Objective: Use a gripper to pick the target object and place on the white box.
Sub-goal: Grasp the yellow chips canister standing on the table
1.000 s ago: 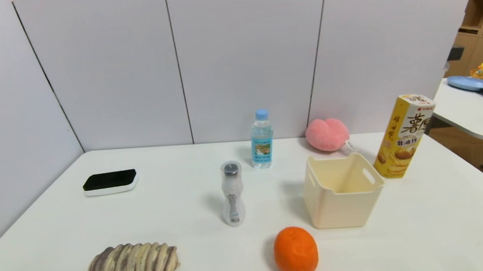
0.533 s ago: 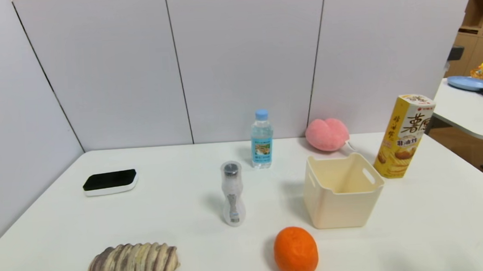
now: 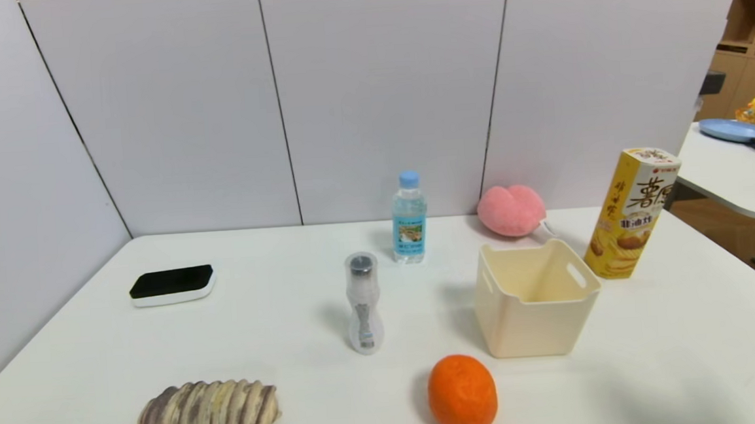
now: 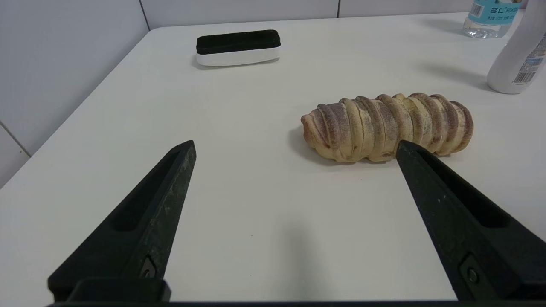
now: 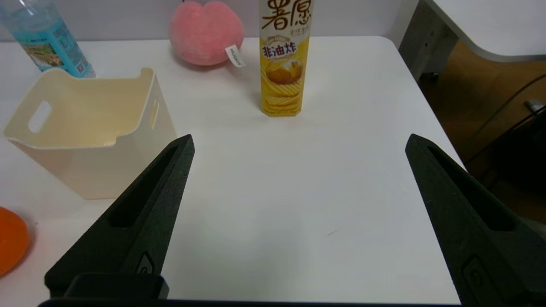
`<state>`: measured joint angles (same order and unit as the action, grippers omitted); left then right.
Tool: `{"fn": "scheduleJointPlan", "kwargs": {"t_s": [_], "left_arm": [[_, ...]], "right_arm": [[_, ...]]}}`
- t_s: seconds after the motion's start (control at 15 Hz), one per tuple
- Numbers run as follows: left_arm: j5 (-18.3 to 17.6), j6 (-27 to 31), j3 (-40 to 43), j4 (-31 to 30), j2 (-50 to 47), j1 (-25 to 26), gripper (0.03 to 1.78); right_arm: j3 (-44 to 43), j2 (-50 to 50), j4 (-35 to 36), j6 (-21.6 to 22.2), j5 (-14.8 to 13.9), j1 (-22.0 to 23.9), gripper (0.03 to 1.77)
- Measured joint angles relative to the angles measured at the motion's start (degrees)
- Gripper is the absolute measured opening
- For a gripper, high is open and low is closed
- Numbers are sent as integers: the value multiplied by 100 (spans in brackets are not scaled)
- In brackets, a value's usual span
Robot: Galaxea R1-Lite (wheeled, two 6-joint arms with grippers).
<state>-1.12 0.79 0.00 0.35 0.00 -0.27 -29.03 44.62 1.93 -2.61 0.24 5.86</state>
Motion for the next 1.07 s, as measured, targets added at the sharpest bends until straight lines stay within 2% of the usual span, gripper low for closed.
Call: {"fn": "scheduleJointPlan", "kwargs": {"t_s": [0.2,0.47,0.73,1.07], "left_arm": [[0,-2,0,0,0,0,169],[0,-2,0,-2,0,0,169],[0,0,0,-2,0,0,169],[-2,0,0,0,0,0,169]], "right_arm": [[-241,380,221,2,9,11,171],[-1050,1320,383,55,-49,11,171],[-1253,2242,1174,38,-82,17,171],[-1403,2837,990,5,-71,46,171]]}}
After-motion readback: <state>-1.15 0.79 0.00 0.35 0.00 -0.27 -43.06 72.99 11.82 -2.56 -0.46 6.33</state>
